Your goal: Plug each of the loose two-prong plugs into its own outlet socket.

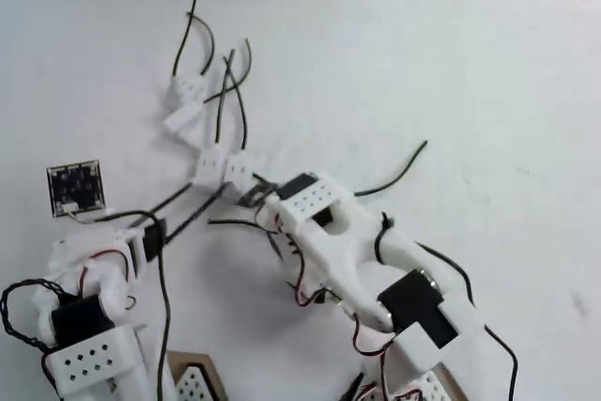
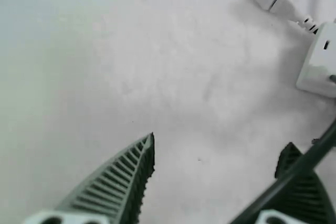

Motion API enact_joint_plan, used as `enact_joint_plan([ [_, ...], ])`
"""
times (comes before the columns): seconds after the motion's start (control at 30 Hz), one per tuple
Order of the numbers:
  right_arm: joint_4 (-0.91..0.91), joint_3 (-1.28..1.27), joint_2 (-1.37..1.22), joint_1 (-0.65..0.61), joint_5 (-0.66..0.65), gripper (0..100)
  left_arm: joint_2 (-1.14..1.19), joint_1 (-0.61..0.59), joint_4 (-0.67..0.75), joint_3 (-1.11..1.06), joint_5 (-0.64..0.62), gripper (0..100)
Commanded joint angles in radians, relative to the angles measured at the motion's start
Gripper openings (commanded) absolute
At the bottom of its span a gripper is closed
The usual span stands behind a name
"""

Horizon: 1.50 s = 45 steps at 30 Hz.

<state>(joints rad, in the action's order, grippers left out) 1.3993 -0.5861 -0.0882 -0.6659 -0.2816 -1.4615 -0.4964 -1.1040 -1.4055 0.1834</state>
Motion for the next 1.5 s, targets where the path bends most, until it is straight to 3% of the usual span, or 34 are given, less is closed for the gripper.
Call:
enact_joint_plan([
  [0.0,0.045,0.066,0.001,0.002,0.008,9.0,-0.007,-0.007,0.02,0.005,-0.002,36],
  [0.67,0.01,0.077,-0.01,0.013,0.005,1.9,-0.007,-0.007,0.02,0.005,-0.002,36],
  [0.87,0.081,0.089,0.019,0.008,0.002,1.8,-0.007,-0.007,0.02,0.005,-0.002,36],
  [1.2,0.156,0.081,0.441,-0.005,0.008,1.8,-0.007,-0.005,0.02,0.006,-0.002,36],
  [1.3,0.093,0.058,0.564,-0.002,0.017,1.8,-0.007,-0.004,0.021,0.009,-0.003,36],
  [1.47,-0.071,-0.015,0.693,-0.005,0.143,1.7,-0.007,-0.004,0.063,0.003,-0.011,36],
])
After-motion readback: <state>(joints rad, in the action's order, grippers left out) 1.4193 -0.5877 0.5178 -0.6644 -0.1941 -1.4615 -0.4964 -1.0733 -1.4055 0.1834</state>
